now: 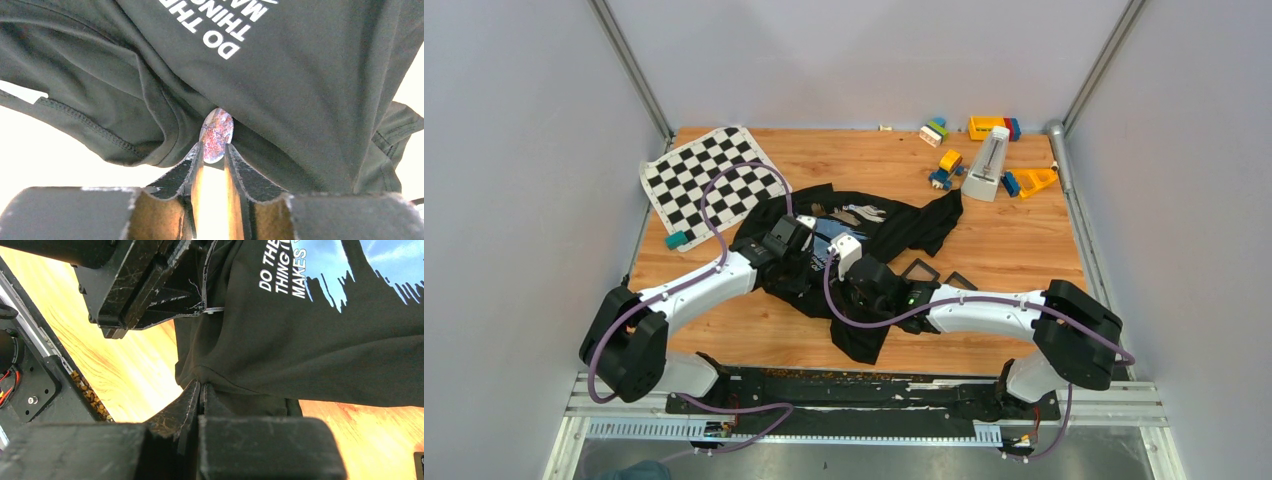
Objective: Remove the brooch from the garment
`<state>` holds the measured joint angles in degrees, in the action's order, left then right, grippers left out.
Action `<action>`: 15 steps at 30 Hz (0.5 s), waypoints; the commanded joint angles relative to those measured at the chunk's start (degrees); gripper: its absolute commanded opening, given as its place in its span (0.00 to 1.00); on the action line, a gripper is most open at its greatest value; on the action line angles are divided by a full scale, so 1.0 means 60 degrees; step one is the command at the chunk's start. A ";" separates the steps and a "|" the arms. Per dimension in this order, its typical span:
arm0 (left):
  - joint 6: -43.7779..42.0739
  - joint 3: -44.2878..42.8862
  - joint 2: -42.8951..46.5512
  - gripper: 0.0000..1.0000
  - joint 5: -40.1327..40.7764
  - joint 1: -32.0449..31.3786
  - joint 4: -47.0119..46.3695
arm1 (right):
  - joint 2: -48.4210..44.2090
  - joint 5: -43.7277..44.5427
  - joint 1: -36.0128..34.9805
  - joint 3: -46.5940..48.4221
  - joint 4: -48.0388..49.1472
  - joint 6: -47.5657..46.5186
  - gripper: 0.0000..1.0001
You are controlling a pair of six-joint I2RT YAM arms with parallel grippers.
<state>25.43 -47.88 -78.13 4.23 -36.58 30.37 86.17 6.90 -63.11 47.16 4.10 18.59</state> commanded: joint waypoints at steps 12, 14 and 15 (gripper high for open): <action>-0.0385 0.0263 0.0122 0.39 -0.0419 0.0053 -0.0349 | 0.0026 -0.0217 0.0130 0.0227 0.0298 0.0169 0.01; -0.0459 0.0301 0.0056 0.41 -0.0545 0.0056 -0.0397 | 0.0019 -0.0240 0.0140 0.0227 0.0286 0.0168 0.01; -0.0459 0.0332 0.0006 0.42 -0.0555 0.0051 -0.0442 | 0.0004 -0.0245 0.0145 0.0227 0.0284 0.0168 0.01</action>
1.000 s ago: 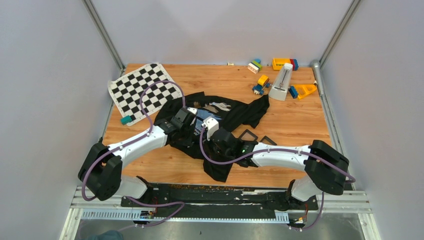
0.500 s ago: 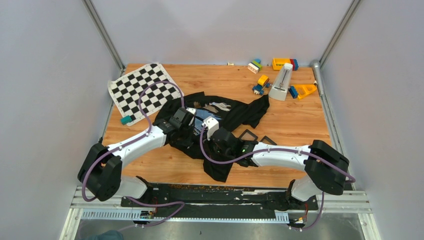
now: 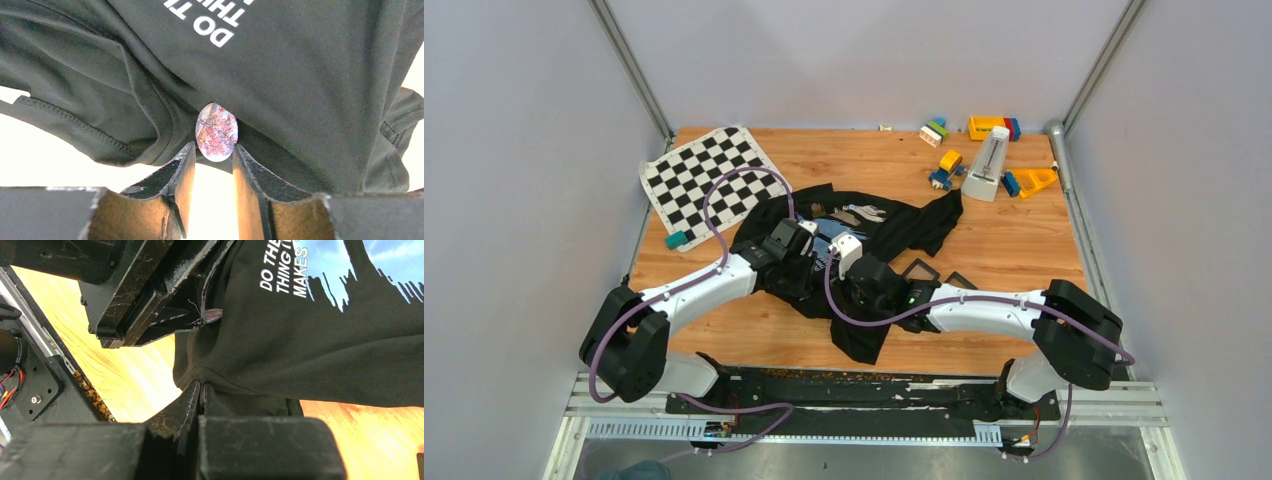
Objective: Remove the brooch from the garment
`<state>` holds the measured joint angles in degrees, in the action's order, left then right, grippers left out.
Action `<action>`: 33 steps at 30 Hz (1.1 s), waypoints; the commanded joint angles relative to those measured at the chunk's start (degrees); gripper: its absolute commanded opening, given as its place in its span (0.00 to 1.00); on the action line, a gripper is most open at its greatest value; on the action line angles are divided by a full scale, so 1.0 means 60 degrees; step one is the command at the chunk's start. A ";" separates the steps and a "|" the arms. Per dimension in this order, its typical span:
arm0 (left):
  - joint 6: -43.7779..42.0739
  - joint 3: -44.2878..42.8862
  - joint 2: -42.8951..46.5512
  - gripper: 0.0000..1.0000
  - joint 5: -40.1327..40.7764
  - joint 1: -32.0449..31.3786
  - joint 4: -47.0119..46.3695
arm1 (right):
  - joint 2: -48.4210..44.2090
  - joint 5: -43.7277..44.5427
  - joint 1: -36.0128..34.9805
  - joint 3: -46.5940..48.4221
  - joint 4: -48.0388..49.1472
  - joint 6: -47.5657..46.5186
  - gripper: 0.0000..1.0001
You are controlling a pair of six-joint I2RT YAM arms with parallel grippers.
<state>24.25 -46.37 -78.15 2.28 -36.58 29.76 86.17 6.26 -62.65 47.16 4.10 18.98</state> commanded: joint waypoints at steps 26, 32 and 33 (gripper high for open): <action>0.0180 0.0023 0.0009 0.16 0.1721 0.0145 -0.0286 | 0.0061 -0.0329 0.0133 0.0224 0.0302 0.0145 0.01; 0.0321 -0.0072 0.0100 0.21 0.2080 0.0410 -0.0342 | 0.0033 -0.0328 0.0159 0.0201 0.0308 0.0147 0.01; 0.0356 -0.0063 0.0111 0.22 0.2212 0.0496 -0.0341 | 0.0000 -0.0339 0.0163 0.0198 0.0305 0.0158 0.01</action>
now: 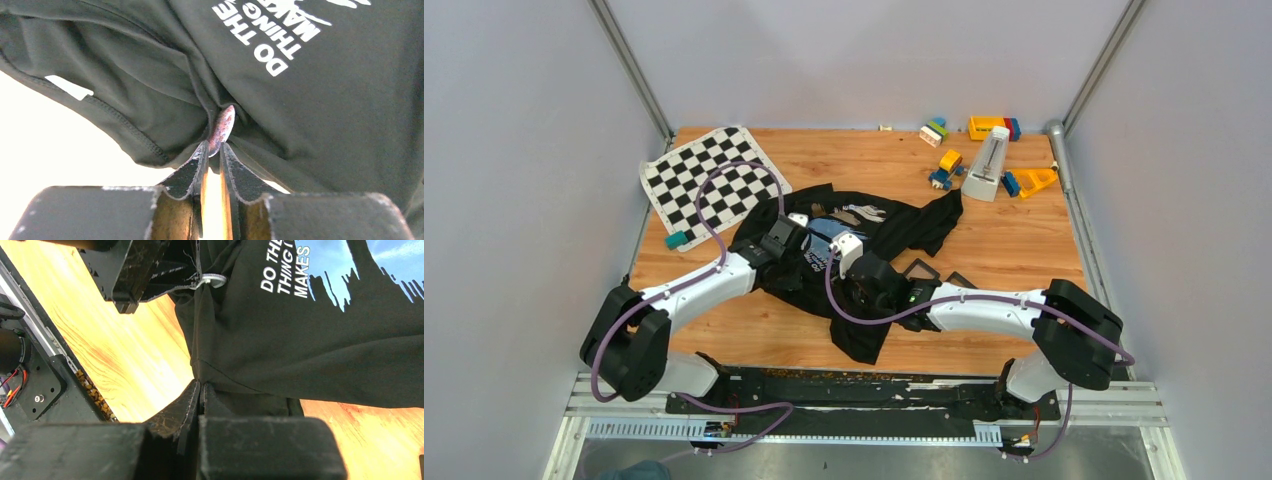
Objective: Remove the brooch from the garment
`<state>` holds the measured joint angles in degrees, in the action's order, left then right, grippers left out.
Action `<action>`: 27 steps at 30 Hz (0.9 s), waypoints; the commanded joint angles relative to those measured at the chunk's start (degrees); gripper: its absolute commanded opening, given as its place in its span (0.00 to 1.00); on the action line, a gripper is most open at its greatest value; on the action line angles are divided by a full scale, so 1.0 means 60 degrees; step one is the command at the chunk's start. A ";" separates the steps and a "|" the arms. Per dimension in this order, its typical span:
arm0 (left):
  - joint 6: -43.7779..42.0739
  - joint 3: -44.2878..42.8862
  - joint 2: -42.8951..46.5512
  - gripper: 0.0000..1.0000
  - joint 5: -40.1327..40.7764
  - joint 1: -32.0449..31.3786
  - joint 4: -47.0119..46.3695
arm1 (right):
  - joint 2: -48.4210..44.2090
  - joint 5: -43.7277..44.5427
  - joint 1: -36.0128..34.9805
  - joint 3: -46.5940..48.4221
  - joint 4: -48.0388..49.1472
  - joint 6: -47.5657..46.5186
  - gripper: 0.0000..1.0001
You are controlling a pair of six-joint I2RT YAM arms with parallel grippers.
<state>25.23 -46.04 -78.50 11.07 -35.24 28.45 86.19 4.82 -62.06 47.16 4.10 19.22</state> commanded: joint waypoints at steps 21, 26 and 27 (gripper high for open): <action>-0.0734 0.0722 0.1005 0.56 -0.2148 0.0559 -0.1180 | -0.0082 -0.0608 0.0416 0.0140 0.0313 0.0377 0.02; -0.1109 0.0963 0.1268 0.59 -0.2423 0.0421 -0.1537 | -0.0451 -0.1256 0.0687 0.0003 0.0342 0.0524 0.02; -0.1212 0.0964 0.1302 0.59 -0.2405 0.0325 -0.1557 | -0.0570 -0.1244 0.0697 -0.0027 0.0331 0.0507 0.03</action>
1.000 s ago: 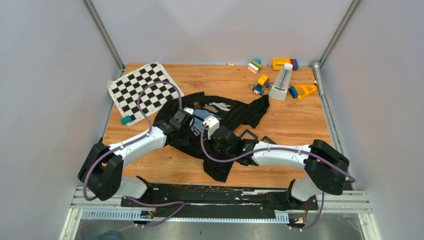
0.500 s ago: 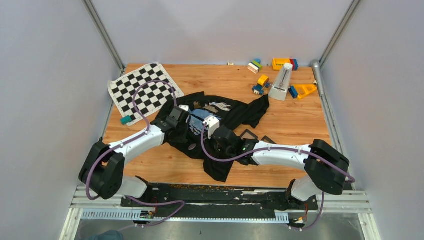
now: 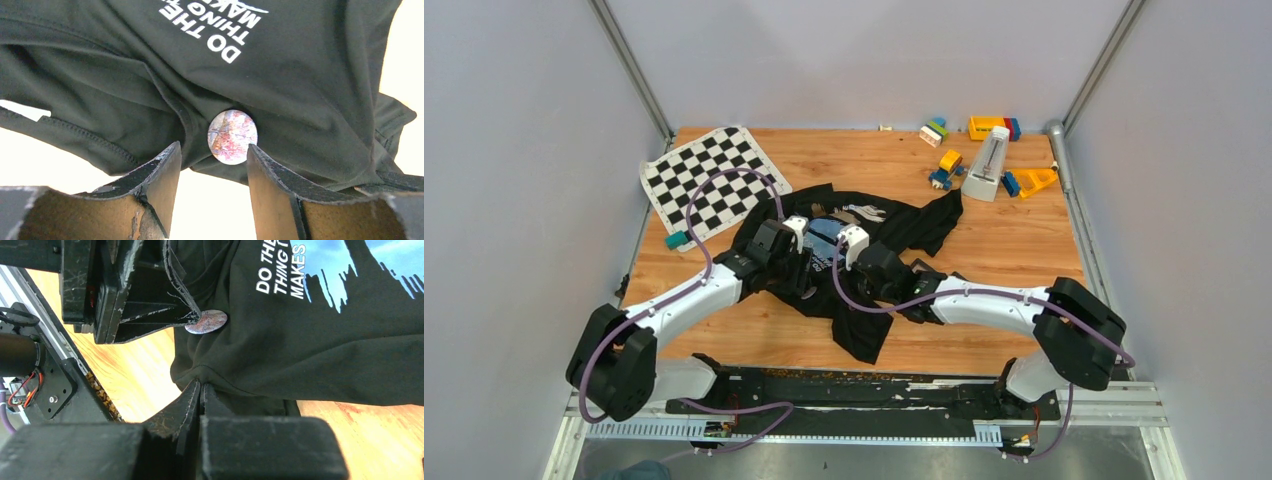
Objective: Remove the brooch from the garment
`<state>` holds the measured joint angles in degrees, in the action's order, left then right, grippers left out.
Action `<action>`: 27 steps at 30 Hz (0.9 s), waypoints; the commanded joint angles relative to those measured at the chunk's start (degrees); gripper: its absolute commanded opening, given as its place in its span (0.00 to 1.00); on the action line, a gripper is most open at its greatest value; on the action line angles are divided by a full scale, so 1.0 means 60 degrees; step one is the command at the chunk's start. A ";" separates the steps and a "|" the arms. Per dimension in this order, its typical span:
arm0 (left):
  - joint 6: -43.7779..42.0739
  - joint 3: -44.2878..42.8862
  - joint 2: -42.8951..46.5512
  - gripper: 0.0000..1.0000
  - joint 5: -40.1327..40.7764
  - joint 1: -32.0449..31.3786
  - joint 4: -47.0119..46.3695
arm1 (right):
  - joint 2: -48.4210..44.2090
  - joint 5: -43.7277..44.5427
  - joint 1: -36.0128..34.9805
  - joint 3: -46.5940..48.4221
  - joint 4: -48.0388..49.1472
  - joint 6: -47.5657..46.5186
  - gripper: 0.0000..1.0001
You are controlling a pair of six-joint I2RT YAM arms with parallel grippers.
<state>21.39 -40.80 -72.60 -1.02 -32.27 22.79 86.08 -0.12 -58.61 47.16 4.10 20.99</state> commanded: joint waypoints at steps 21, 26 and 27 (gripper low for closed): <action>-0.1207 0.0144 0.0567 0.52 -0.0182 -0.0945 -0.1011 | -0.1493 -0.2278 0.1193 -0.0421 0.0357 0.0625 0.04; -0.1260 0.0036 0.0355 0.52 -0.0011 -0.1048 -0.0984 | -0.1522 -0.2460 0.1255 -0.0419 0.0342 0.0630 0.05; -0.1263 0.0019 0.0297 0.52 0.0036 -0.1058 -0.0985 | -0.1529 -0.2489 0.1264 -0.0418 0.0342 0.0632 0.05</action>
<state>15.51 -40.01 -69.87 -2.04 -38.22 18.70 78.94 -12.84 -51.27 44.62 3.88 23.68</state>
